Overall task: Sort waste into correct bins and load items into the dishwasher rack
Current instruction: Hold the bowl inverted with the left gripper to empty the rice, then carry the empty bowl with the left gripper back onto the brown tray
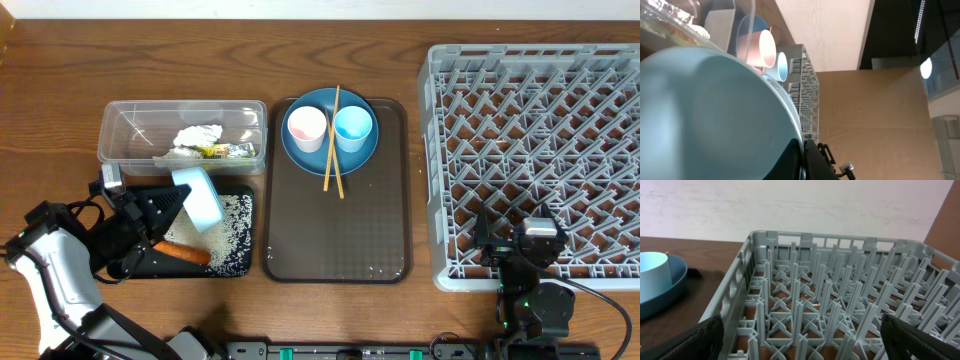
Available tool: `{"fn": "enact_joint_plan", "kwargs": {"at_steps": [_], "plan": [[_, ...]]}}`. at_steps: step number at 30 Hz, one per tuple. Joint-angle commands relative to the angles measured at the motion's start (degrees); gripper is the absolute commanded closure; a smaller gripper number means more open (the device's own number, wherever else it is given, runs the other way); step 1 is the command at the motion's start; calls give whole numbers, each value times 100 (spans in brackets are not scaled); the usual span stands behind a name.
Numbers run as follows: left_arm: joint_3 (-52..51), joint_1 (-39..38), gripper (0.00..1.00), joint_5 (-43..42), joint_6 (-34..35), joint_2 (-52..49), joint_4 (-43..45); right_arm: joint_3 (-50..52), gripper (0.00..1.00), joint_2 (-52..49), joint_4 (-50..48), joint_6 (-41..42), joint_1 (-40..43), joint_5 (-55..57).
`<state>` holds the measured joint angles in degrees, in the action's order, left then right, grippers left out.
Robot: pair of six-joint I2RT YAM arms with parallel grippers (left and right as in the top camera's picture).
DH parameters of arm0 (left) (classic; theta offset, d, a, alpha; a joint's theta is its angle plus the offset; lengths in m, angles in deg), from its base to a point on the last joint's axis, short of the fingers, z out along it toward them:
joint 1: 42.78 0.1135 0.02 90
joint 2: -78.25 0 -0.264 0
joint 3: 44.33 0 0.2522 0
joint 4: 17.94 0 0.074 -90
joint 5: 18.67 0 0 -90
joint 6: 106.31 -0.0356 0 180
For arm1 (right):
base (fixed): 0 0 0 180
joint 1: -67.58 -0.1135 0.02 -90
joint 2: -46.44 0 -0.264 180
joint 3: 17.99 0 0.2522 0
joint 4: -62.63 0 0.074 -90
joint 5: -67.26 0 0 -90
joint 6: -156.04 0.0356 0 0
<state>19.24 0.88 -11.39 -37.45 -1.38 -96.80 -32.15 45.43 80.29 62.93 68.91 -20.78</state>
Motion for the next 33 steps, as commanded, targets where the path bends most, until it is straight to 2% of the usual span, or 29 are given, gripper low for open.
{"fn": "enact_joint_plan", "kwargs": {"at_steps": [1, 7, 14, 23, 29, 33], "plan": [[0, -13, 94, 57, 302, -31, -39, 9, 1, 0, 20, 92, 11, 39], [2, -72, 94, 136, 938, 20, -59, 9, 1, 0, 20, 92, 11, 39], [39, -715, 94, 302, 1233, 334, -48, 9, 1, 0, 20, 92, 11, 39], [173, -2129, 94, 1814, 2883, 957, 905, 9, 1, 0, 20, 92, 11, 39], [173, -3552, 94, 3163, 4266, 1469, 1902, 9, 1, 0, 17, 92, 11, 39], [173, -4697, 94, 4201, 4863, 1617, 2365, 9, 1, 0, 20, 92, 11, 39]]}}
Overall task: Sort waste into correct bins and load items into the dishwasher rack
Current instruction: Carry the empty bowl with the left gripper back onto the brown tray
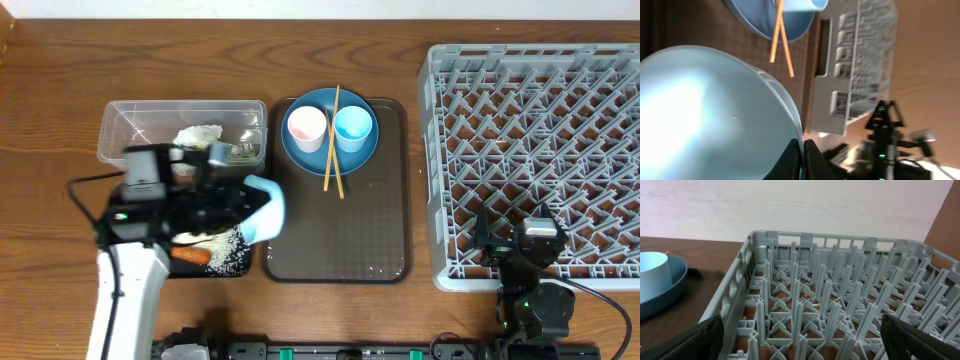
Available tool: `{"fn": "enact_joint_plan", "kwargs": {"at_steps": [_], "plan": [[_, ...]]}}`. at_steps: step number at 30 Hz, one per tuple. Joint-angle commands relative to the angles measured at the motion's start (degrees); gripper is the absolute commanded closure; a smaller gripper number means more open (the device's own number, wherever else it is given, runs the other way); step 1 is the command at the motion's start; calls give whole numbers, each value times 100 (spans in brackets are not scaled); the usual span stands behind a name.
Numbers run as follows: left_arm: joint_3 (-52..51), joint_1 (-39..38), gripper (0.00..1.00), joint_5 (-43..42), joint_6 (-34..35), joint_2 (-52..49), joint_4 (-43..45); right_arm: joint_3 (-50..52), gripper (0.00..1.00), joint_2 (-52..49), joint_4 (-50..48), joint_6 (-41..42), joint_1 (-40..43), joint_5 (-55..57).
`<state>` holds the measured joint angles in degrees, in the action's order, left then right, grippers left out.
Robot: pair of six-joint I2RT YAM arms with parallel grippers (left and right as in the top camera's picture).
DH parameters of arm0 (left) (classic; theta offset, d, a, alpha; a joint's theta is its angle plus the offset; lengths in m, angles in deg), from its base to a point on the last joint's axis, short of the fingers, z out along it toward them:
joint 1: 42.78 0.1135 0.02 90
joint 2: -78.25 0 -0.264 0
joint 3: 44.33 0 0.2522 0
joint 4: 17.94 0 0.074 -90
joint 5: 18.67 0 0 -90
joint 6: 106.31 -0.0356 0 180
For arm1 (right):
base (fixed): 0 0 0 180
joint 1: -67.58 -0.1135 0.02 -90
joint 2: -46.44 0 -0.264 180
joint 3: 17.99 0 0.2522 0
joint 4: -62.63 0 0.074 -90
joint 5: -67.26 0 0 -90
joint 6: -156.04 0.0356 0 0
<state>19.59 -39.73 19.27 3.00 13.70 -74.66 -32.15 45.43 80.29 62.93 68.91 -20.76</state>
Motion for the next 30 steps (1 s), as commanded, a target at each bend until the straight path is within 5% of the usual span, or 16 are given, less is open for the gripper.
{"fn": "enact_joint_plan", "kwargs": {"at_steps": [1, 12, 30], "plan": [[138, -905, 94, 1388, 914, 105, 223, 9, 1, 0, 20, 92, 11, 37], [136, -3346, 94, 3926, 1537, -328, 417, 9, 1, 0, 20, 92, 11, 37], [136, -4428, 94, 3987, 1668, -1910, 1211, 9, 1, 0, 20, 92, 11, 37]]}}
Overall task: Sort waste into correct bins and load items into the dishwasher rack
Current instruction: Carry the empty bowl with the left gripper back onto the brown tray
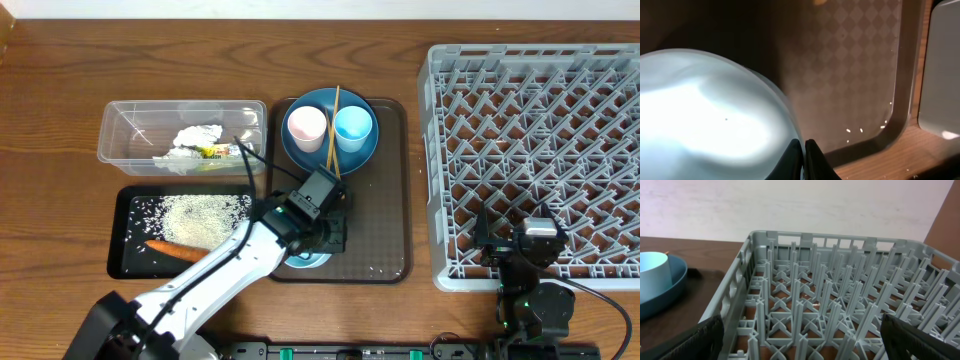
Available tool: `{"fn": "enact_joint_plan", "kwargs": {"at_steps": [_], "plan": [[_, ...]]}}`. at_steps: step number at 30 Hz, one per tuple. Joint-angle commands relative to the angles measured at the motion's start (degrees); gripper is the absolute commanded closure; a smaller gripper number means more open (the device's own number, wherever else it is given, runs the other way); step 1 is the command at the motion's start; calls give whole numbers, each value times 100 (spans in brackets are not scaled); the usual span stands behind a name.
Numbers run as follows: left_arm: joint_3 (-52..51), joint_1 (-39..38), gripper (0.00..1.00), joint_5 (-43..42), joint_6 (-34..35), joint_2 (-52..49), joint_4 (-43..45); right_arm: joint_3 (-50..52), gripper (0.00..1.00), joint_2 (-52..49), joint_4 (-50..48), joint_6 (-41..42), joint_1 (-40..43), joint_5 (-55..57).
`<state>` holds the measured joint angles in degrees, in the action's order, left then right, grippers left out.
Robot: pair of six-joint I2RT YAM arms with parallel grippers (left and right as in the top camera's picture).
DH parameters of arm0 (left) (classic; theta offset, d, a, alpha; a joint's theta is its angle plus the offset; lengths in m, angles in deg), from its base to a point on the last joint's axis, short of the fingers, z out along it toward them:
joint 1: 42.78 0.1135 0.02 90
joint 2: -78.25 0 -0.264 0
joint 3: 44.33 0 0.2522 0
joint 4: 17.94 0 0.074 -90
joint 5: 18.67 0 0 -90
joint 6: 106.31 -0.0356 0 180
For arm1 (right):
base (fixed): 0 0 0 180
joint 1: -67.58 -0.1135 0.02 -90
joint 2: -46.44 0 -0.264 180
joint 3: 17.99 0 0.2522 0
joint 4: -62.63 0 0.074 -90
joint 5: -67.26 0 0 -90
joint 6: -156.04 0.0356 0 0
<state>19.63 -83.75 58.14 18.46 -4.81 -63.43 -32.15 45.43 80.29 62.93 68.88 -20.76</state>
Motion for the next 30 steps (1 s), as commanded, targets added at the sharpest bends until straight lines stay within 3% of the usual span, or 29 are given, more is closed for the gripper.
{"fn": "enact_joint_plan", "kwargs": {"at_steps": [1, 19, 30], "plan": [[131, -26, 94, 98, 173, -76, 140, 9, 1, 0, 20, 92, 13, 39], [153, -61, 87, -116, 284, -33, 249, 9, 1, 0, 20, 92, 13, 37], [407, 203, 73, 15, 125, 1016, 184, 9, 1, 0, 20, 92, 13, 37]]}}
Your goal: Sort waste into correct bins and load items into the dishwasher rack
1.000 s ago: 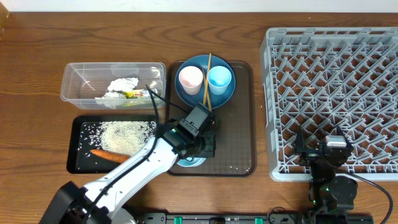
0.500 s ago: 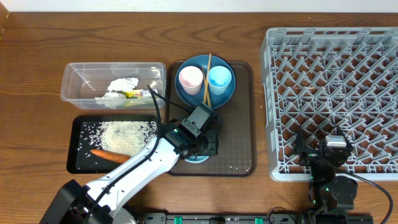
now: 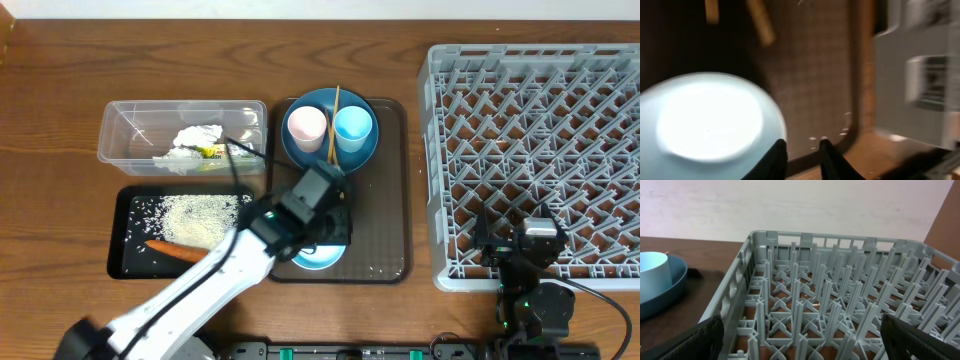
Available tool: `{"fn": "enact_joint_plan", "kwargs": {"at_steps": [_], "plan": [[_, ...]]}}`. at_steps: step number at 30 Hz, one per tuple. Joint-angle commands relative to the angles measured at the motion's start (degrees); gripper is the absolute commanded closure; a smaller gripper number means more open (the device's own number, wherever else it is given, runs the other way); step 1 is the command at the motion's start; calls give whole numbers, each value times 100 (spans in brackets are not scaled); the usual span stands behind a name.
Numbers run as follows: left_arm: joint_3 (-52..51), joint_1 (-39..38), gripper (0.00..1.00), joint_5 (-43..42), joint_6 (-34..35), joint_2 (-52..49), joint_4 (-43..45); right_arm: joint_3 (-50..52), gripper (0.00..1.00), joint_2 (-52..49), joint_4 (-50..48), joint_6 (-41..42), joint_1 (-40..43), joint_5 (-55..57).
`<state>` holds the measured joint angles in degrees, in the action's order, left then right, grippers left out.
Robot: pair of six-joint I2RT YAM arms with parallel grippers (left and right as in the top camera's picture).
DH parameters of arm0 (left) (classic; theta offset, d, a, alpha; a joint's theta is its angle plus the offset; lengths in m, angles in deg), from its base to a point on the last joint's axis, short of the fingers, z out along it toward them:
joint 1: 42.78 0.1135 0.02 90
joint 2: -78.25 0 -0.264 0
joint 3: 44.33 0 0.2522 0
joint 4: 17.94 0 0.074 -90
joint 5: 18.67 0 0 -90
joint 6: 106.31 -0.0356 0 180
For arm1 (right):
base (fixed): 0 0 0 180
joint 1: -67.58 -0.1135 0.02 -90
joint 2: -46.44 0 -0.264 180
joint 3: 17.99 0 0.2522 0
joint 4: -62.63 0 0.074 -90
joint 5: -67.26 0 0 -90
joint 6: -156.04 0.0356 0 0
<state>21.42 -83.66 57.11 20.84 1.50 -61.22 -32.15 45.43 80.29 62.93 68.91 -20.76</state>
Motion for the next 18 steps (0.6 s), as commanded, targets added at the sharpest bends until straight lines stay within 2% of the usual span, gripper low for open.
{"fn": "enact_joint_plan", "kwargs": {"at_steps": [1, 4, 5, 8, 13, 18], "plan": [[227, 337, 72, 258, -122, 522, -116, 9, 1, 0, 17, 92, 11, 37], [227, 903, 68, 726, -131, 848, -444, 9, 1, 0, 20, 92, 11, 37], [227, 1163, 64, 804, -133, 957, -564, 9, 1, 0, 20, 92, 11, 37], [227, 1906, 44, 876, -131, 1222, -837, 9, 1, 0, 17, 92, 11, 37], [227, 2900, 16, 874, -131, 1443, -1163, 9, 1, 0, 20, 92, 11, 37], [225, 3292, 9, 874, -129, 1405, -1248, 9, 1, 0, 17, 92, 11, 37]]}}
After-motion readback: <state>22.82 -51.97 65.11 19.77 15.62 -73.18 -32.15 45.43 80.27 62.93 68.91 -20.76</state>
